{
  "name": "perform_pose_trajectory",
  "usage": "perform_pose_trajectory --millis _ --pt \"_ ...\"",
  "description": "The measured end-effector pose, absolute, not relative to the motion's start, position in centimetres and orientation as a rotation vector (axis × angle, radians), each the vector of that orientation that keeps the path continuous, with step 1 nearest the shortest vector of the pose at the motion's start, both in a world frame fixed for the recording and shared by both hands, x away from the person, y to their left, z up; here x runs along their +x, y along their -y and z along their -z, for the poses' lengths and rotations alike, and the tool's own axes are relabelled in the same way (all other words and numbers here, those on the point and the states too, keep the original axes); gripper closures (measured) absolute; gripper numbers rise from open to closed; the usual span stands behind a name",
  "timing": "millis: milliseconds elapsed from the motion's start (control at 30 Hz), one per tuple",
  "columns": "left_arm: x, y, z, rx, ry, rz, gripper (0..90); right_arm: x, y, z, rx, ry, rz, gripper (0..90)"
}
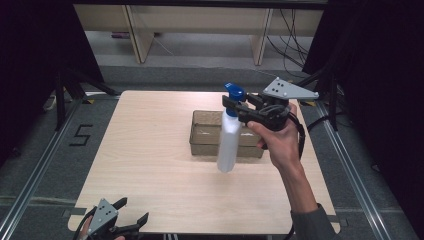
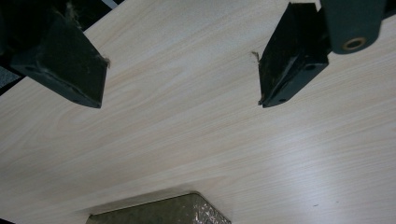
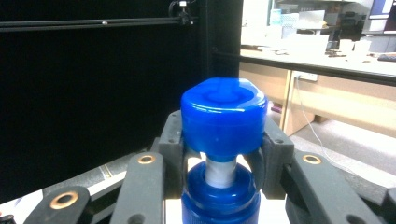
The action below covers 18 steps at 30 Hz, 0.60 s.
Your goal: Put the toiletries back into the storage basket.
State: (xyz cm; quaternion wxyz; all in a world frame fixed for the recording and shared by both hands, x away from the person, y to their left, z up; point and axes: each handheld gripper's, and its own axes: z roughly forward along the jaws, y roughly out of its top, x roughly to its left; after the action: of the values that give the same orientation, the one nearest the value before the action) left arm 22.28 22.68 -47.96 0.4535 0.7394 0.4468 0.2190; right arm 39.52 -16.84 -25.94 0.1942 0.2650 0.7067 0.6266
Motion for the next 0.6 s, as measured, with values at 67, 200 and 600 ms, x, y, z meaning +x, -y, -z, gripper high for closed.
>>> perform_pose_trajectory --millis 67,200,600 --pt "22.3 -22.7 48.0 1.825 -1.102 -0.541 14.9 39.8 17.1 25.7 0.745 -1.975 -1.756 61.9" --pt "22.3 -22.7 48.0 1.826 -1.103 -0.54 14.9 40.2 17.6 25.3 0.759 -1.964 -1.742 61.9" --pt "22.4 -22.6 48.1 1.819 -1.092 -0.533 14.9 42.1 19.2 24.6 0.807 -1.925 -1.679 61.9"
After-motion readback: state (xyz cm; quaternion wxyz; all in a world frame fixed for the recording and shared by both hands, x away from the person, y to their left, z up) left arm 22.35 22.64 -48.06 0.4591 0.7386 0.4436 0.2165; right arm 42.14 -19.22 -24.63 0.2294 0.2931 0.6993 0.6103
